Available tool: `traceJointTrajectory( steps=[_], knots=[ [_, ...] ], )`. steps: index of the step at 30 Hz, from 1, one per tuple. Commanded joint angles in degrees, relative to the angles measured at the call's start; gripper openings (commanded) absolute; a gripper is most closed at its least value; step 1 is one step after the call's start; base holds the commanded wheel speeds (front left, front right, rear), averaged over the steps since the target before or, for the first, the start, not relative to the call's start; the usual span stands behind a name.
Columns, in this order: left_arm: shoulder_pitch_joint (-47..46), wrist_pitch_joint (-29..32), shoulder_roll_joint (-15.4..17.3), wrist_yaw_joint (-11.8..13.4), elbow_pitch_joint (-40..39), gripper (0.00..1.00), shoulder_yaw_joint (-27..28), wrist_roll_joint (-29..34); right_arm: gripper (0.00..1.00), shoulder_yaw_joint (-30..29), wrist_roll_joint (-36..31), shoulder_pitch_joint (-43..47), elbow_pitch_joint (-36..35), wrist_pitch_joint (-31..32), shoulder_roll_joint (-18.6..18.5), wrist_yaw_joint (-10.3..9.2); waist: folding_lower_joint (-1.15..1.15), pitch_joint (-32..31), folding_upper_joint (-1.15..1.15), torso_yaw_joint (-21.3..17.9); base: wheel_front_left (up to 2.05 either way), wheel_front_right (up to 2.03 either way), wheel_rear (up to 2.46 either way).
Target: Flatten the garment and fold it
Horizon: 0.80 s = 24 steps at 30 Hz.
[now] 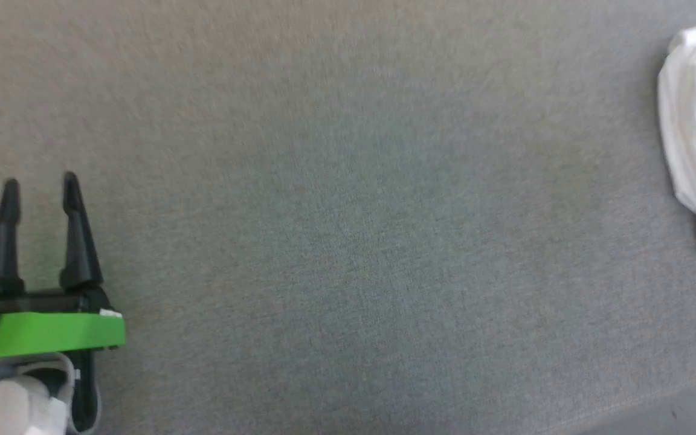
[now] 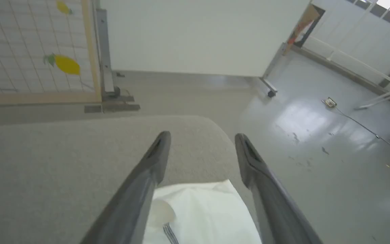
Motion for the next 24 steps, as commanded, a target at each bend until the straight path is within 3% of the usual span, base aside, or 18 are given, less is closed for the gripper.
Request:
traceJointTrajectory(
  steps=[1, 7, 12, 16, 20, 24],
  knots=[
    [0.7, -0.4, -0.5, 0.6, 1.0, 1.00, -0.1, 0.1, 1.00, -0.1, 2.6, 0.4, -2.1, -2.5, 2.1, -0.10, 0.00, -11.0, 0.00, 3.0, 0.00, 0.00, 0.00],
    [2.0, -0.6, -2.0, 2.0, 4.1, 1.00, -0.9, 0.4, 1.00, 2.9, 7.7, 6.8, -13.6, -10.5, 10.6, -0.10, 0.00, -17.1, 0.00, 6.4, 0.00, 0.00, 0.00],
    [2.6, -0.3, -3.4, 5.2, 6.3, 1.00, -0.7, 1.6, 1.00, 5.3, 7.1, 12.7, -19.0, -17.8, 17.1, -0.10, 0.00, -20.6, 0.00, 8.7, 0.00, 0.00, 0.00],
    [2.2, -0.4, -4.5, 5.7, 7.7, 1.00, -2.1, 2.0, 1.00, 5.9, 9.3, 17.5, -18.9, -23.3, 19.3, -0.10, 0.00, -22.6, 0.00, 11.1, 0.00, 0.00, 0.00],
    [1.6, -0.9, -5.4, 5.9, 9.0, 1.00, -3.4, 2.4, 1.00, 8.4, 17.0, 22.3, -14.8, -29.9, 19.4, -0.10, 0.00, -23.5, 0.00, 12.7, 0.00, 0.00, 0.00],
    [1.0, -1.5, -5.8, 5.5, 10.6, 1.00, -5.1, 3.2, 1.00, 12.0, 17.8, 26.6, -10.2, -34.5, 19.4, -0.10, 0.00, -24.3, 0.00, 14.2, 0.00, 0.00, 0.00]
  ],
)
